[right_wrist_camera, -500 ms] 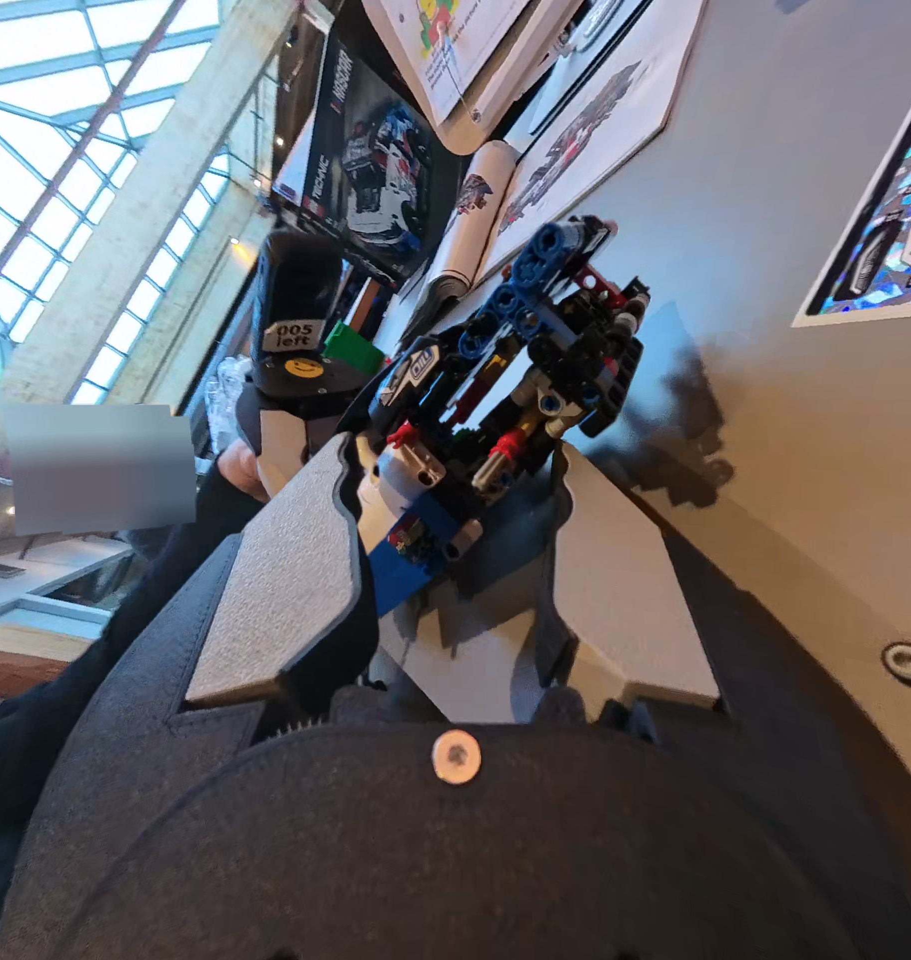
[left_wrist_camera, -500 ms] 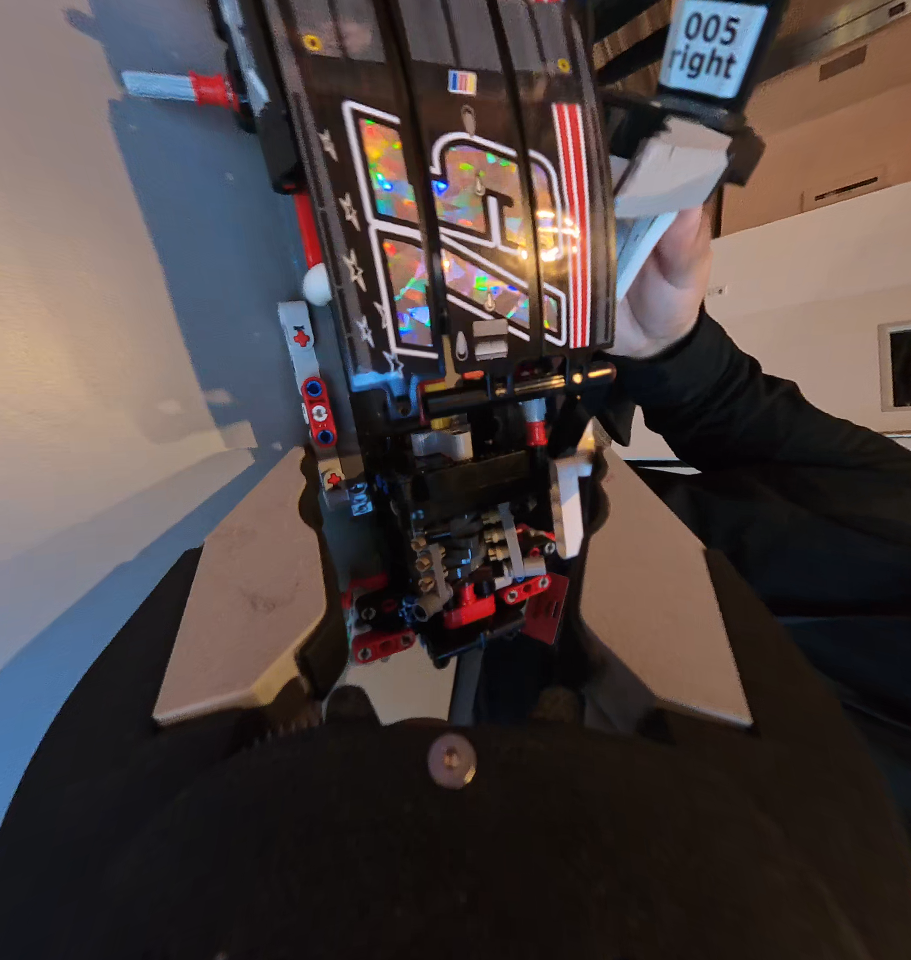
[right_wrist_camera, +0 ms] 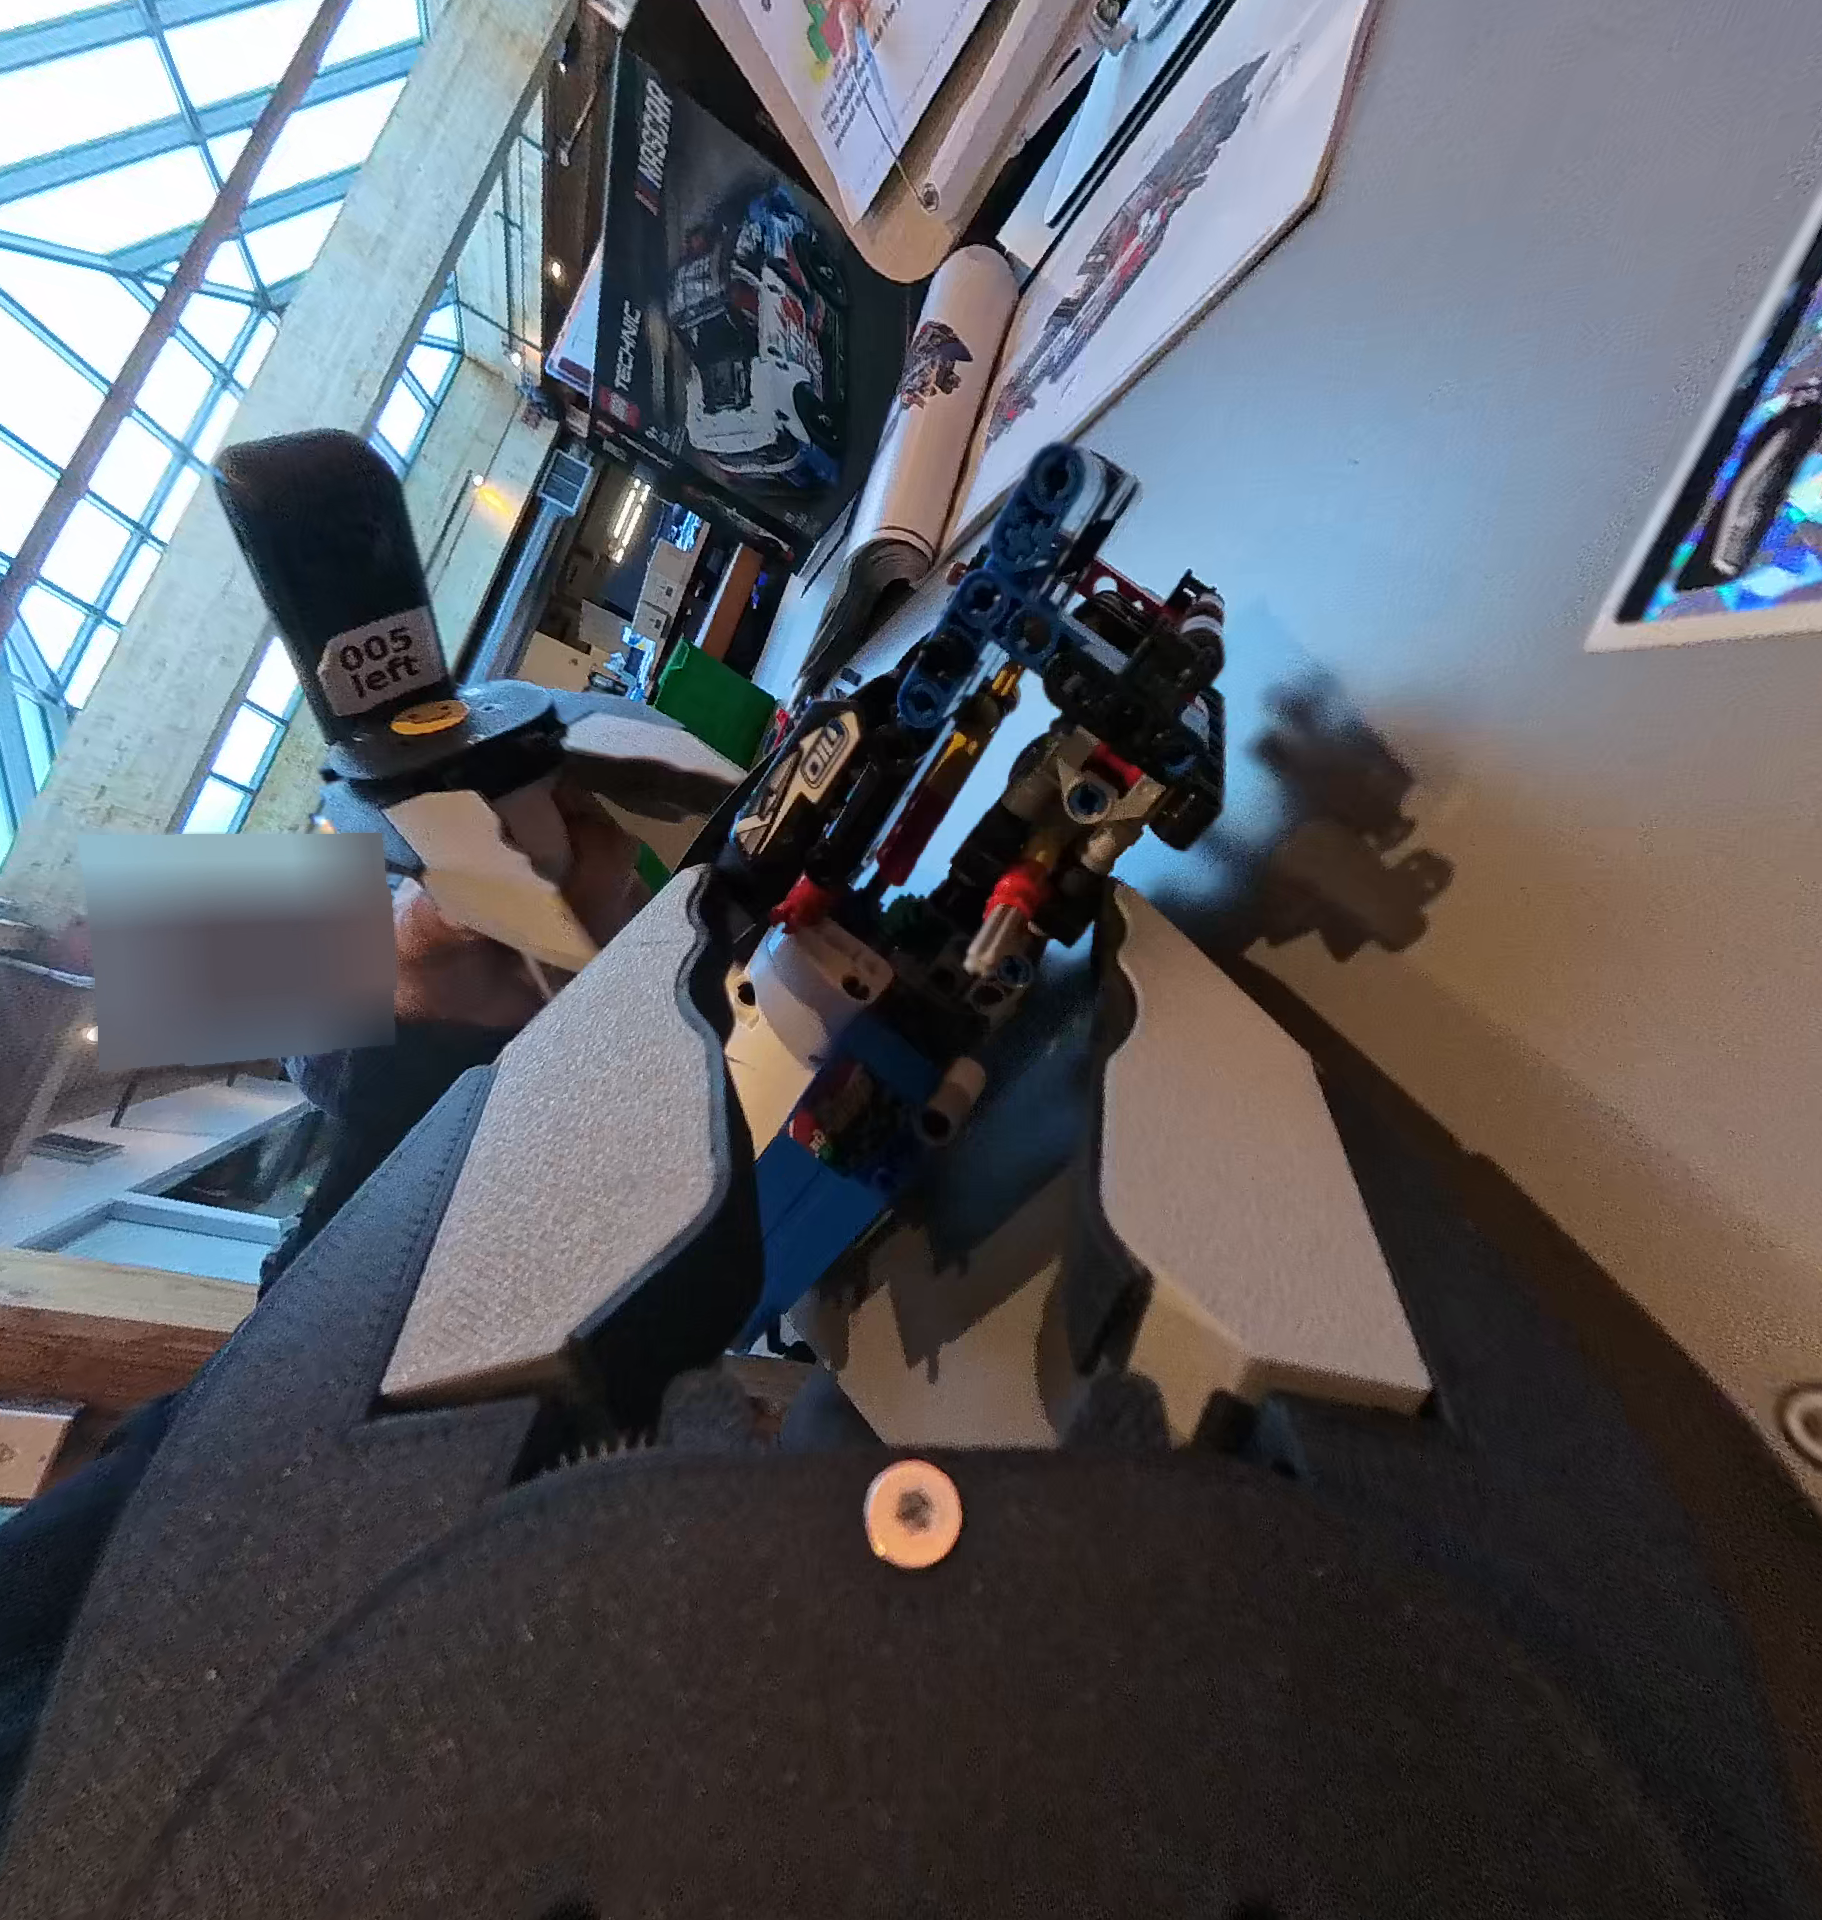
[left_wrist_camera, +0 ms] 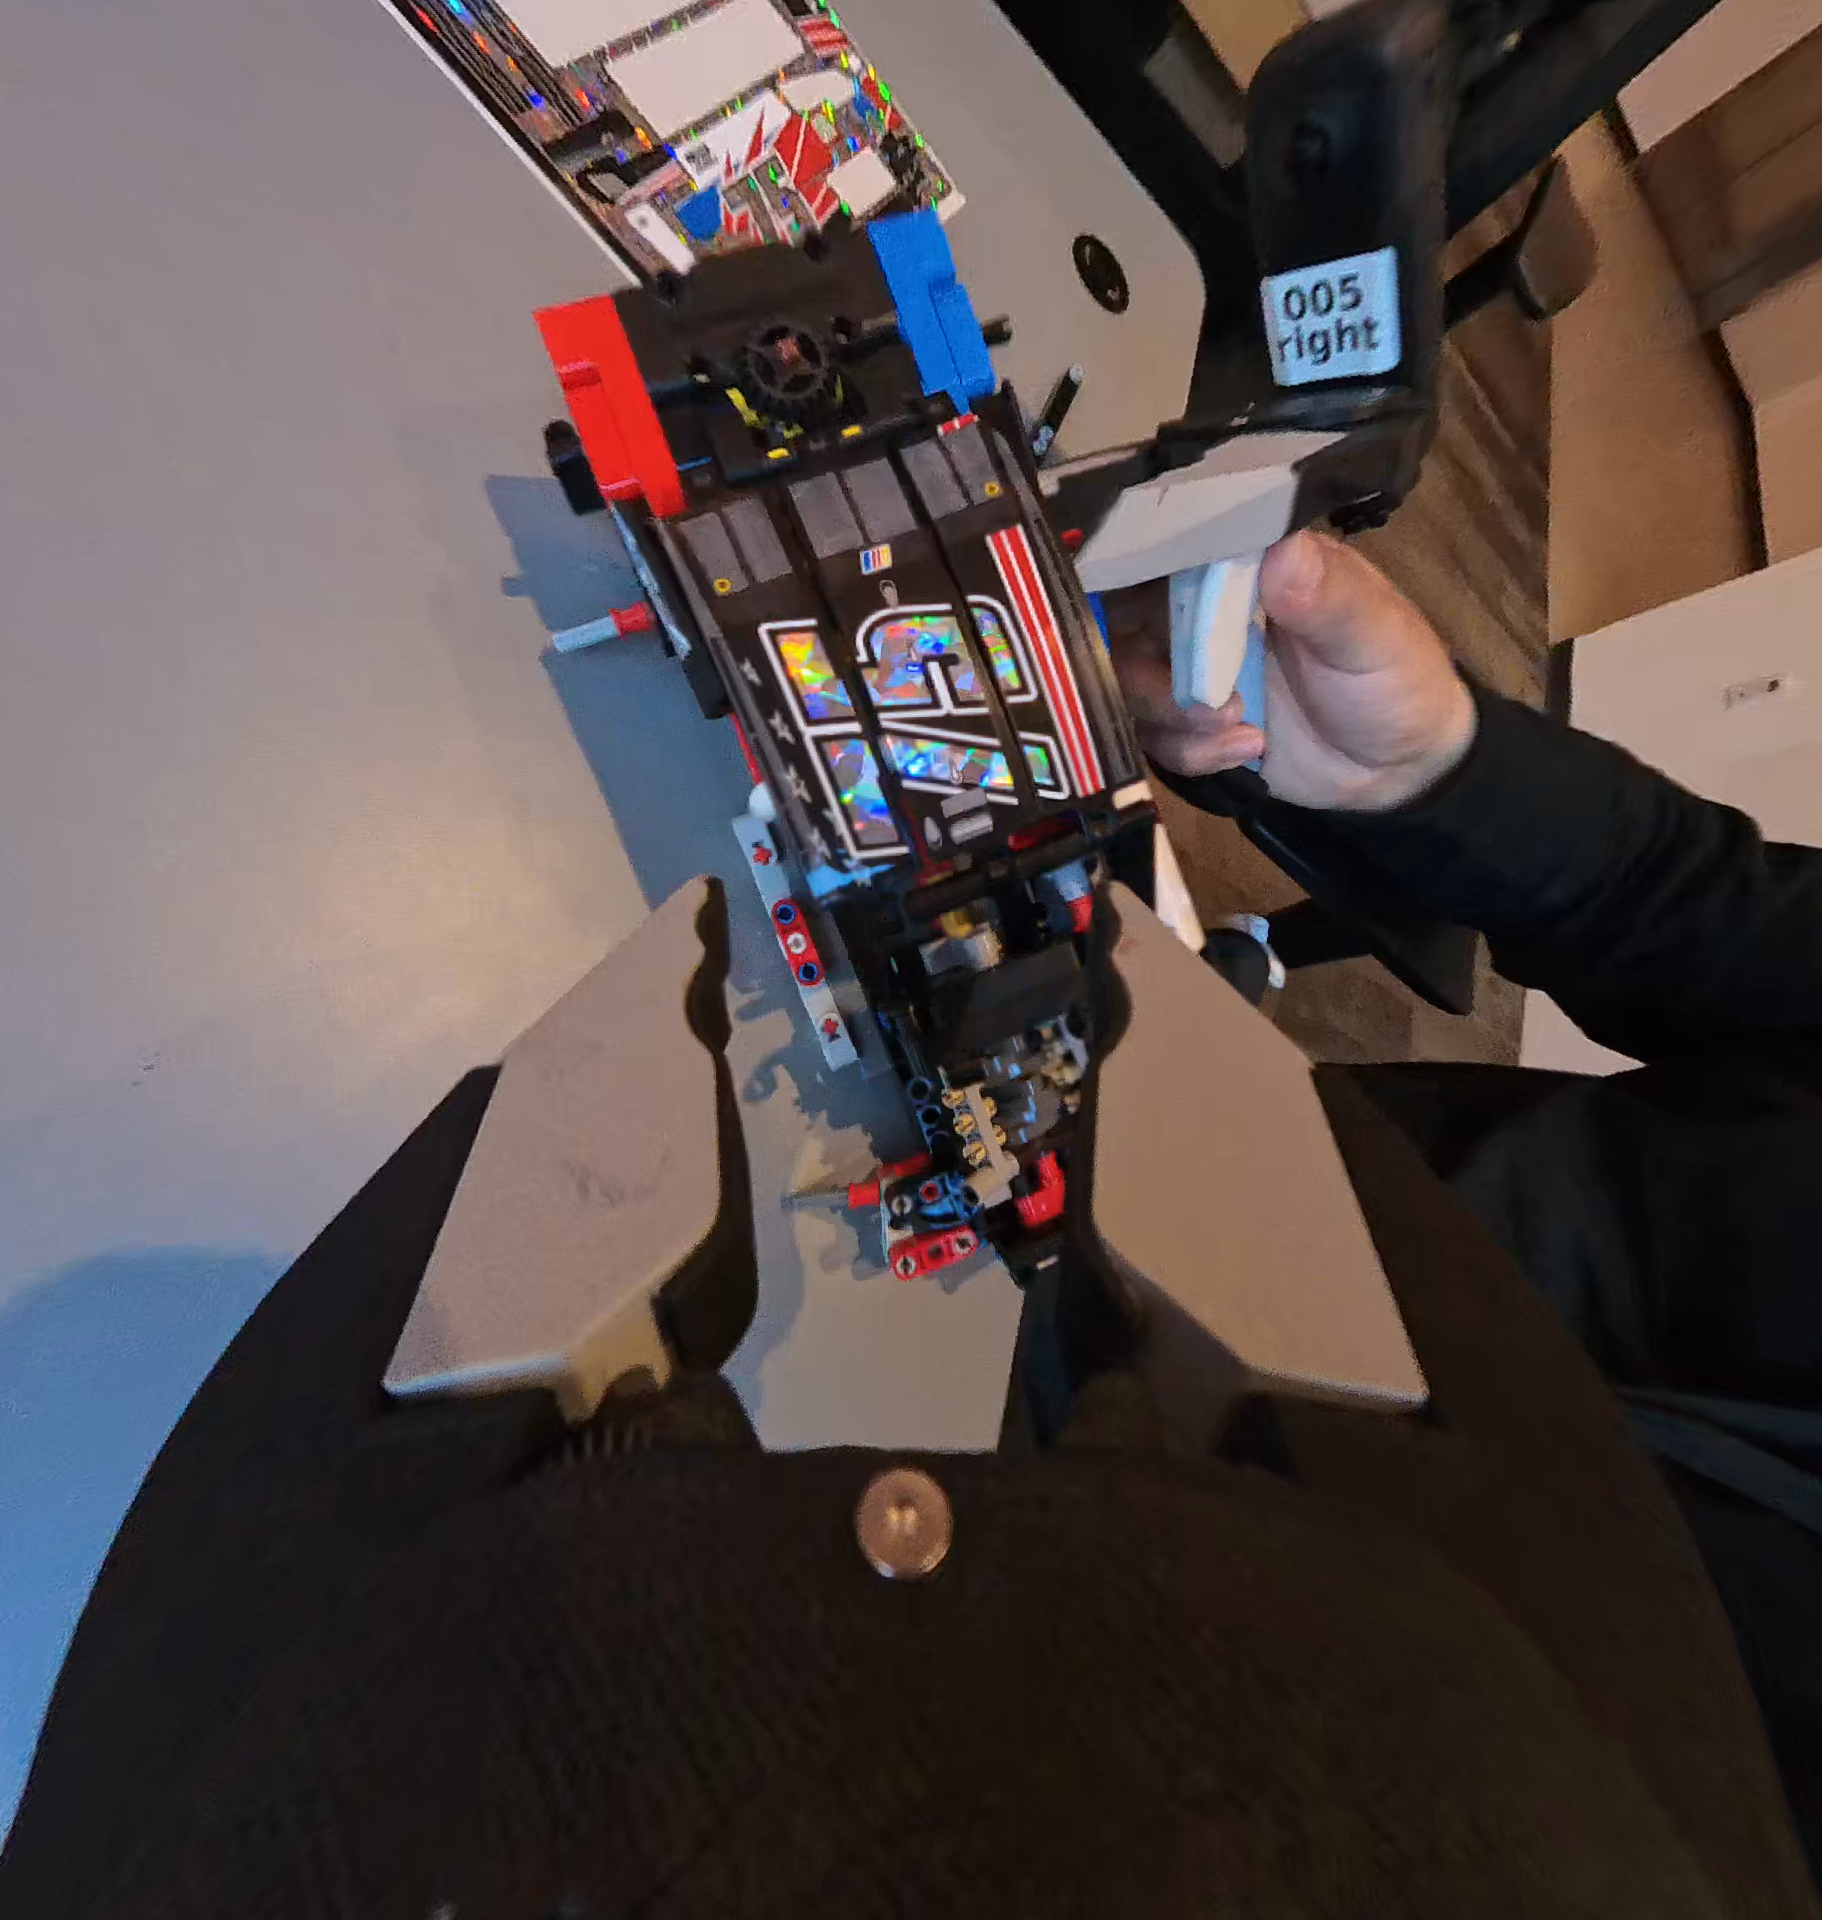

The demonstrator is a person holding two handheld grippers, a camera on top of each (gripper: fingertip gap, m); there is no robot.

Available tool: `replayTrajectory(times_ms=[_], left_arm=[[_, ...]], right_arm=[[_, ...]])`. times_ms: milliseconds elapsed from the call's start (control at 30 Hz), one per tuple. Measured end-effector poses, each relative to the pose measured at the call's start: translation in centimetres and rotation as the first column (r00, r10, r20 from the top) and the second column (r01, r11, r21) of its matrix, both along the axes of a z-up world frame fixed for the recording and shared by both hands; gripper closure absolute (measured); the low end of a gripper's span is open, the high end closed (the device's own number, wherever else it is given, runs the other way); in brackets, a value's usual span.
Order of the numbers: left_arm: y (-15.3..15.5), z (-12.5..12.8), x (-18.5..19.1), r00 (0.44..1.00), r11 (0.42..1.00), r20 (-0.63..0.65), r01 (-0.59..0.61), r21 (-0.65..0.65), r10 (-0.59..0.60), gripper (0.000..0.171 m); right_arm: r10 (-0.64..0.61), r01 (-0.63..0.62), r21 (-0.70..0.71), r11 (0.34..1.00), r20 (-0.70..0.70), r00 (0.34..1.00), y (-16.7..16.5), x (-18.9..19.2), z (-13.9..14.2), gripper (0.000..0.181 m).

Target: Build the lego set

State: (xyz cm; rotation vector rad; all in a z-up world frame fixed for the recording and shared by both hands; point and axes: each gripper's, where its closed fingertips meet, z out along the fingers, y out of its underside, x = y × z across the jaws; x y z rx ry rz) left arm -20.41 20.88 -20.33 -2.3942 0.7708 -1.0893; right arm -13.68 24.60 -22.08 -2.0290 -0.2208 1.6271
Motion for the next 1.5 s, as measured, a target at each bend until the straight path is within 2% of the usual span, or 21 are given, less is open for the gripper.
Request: replayTrajectory(times_ms=[67,133,267,400,633,867,1000,1333,1500], left_arm=[[0.1,-1.0,0.6,1.0,1.0,-0.022,0.012,0.002,-0.011,0.114],[-0.4,-1.4,1.0,1.0,1.0,0.005,0.022,-0.011,-0.022,0.108],[-1.4,-1.1,0.5,0.993,0.999,0.113,0.026,-0.039,-0.022,0.109],[-2.3,-1.3,-0.6,0.984,0.996,0.179,0.029,-0.083,-0.014,0.103],[-2.5,-1.0,-2.9,0.961,0.993,0.265,-0.057,-0.107,0.084,0.103],[-1.8,-1.0,-4.4,0.882,0.967,0.4,-0.202,-0.158,0.249,0.102],[-1.9,-0.9,-5.3,0.843,0.952,0.443,-0.25,-0.177,0.303,0.103],[-2.8,-1.1,-7.6,0.77,0.921,0.506,-0.304,-0.244,0.389,0.1],[-3.7,-1.4,-8.9,0.761,0.917,0.512,-0.312,-0.25,0.399,0.098]], right_arm=[[0.005,-0.005,0.006,1.0,0.008,1.0,0.2,-0.5,0.5,0.117],[0.004,-0.004,0.014,1.0,0.013,1.0,0.5,-0.9,1.1,0.12],[0.046,-0.046,0.032,0.998,0.0,0.999,0.6,-2.4,2.6,0.121],[0.091,-0.095,0.056,0.994,0.065,0.994,0.6,-5.0,2.9,0.121],[0.201,-0.211,0.056,0.976,0.153,0.968,1.1,-9.1,3.5,0.122],[0.363,-0.39,0.021,0.921,0.321,0.874,1.7,-12.4,3.2,0.118],[0.429,-0.469,0.003,0.883,0.398,0.811,1.5,-14.0,3.3,0.119],[0.462,-0.568,0.027,0.823,0.549,0.696,0.3,-18.0,3.2,0.119],[0.471,-0.616,0.038,0.787,0.608,0.639,-0.8,-19.8,3.2,0.119]])
